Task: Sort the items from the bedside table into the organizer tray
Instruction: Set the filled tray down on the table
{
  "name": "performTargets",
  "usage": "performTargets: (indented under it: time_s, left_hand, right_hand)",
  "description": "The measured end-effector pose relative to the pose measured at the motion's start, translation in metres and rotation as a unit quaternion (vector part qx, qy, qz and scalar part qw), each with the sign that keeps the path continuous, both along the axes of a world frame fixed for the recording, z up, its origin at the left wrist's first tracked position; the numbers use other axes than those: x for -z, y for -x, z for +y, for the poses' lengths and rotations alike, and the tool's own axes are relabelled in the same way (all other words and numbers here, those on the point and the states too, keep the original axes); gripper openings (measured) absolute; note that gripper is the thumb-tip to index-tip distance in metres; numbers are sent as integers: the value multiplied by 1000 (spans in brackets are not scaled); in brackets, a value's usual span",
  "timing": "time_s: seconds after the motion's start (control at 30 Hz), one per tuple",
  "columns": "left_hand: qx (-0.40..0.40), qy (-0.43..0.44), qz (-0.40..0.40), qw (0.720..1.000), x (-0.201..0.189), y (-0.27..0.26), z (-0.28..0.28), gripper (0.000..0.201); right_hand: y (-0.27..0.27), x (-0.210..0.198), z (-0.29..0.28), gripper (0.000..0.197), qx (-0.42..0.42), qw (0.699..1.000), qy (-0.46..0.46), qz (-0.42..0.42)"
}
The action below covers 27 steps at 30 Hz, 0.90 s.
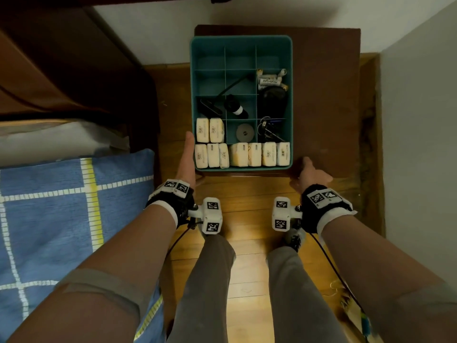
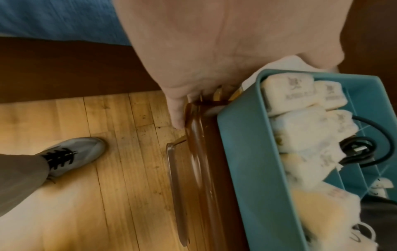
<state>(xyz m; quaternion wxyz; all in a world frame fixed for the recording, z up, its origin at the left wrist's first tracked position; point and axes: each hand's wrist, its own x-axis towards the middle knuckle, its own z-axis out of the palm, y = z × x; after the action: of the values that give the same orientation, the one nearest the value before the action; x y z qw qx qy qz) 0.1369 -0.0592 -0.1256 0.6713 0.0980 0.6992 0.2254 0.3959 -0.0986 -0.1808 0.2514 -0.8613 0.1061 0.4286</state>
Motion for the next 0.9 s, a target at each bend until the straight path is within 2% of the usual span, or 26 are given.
performTargets:
  time_s: [0.03, 0.1, 0.17, 0.27, 0.43, 0.57, 0.7, 0.9]
  left_hand:
    - [1, -1, 6, 1000, 1, -1, 0, 49]
    - [7, 5, 19, 1000, 5, -3, 0, 34]
    - [8, 12, 22, 1000, 6, -4, -1, 29]
    - [10, 19, 29, 999, 4, -6, -5, 31]
    - [8, 22, 43, 999, 6, -7, -23, 27]
    - [12, 24, 56, 998, 9, -8, -32, 30]
    - [4, 19, 65, 998, 11, -10, -34, 34]
    - [-9, 9, 57, 998, 8, -14, -41, 36]
  right_hand:
    - [0, 6, 0, 88, 1, 1000, -5, 23]
    - [-1, 12, -4, 77, 10, 996, -42, 79]
    - [0, 12, -6, 62, 13, 992, -66, 106]
    - [-3, 12, -10, 57, 3, 991, -71, 111]
    - [-7, 14, -15, 71, 30, 993, -61, 98]
    - [-9, 16, -20, 79, 2, 995, -41, 88]
    - [-12, 17, -23, 68, -33, 994, -40, 97]
    - [-14, 23, -24, 99, 6, 997, -49, 52]
